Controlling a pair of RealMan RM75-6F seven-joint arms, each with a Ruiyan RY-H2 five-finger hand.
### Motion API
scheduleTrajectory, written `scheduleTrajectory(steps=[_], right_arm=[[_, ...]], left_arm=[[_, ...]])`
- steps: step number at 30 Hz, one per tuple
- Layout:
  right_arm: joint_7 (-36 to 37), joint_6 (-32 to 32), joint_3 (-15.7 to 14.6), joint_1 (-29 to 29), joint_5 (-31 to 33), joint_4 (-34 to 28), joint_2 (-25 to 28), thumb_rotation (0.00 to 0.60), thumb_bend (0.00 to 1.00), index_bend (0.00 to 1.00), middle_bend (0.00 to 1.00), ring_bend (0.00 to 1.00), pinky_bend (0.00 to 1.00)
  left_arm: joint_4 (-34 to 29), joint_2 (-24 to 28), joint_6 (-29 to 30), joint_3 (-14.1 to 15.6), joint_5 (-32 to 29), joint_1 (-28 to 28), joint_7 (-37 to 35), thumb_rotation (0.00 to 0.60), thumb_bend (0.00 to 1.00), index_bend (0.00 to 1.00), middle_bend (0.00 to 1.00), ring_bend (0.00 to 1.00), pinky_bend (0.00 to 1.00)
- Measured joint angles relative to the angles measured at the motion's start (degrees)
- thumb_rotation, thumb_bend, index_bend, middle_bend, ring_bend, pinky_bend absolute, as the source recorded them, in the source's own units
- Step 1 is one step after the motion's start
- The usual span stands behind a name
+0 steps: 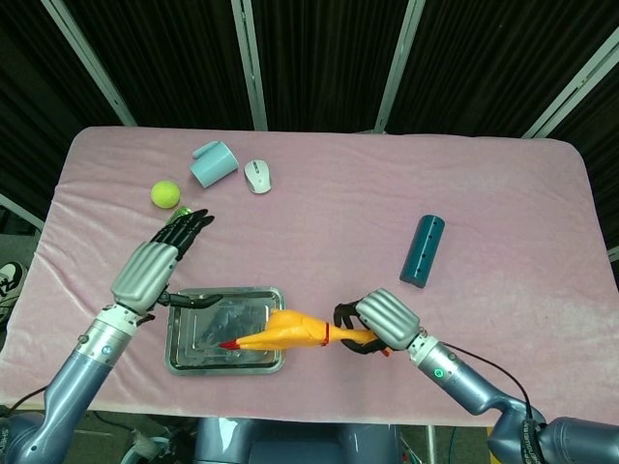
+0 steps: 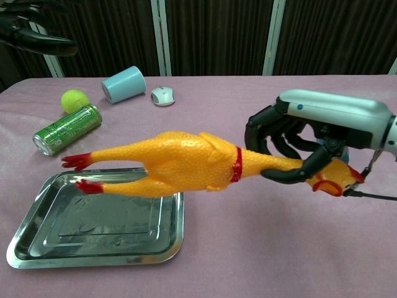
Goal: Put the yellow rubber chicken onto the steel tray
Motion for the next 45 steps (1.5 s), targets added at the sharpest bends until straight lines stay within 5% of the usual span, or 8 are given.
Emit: scheduleTrajectory(steps=[13,45], right_arm=[[-6.3,-6.3,2.8,4.9,4.6,2.3,-9.1,0.6,0.98,0.89,0.71,0.72,0.88],[-23.4,-12.9,9.4,14.2,18.1,14.5,-27.2,0.6,0.98,0.84,0.71,0.67,0.85]], left_arm=[[3.1,3.7,1.5,2.3,7.8,6.5,-6.2,0.493,0.04,0.0,0.0,0.0,0.12],[10.0,1.4,-4.9,-2.7,2.7,8.1,-10.0,0.487,0.04,0.0,0.0,0.0,0.12]])
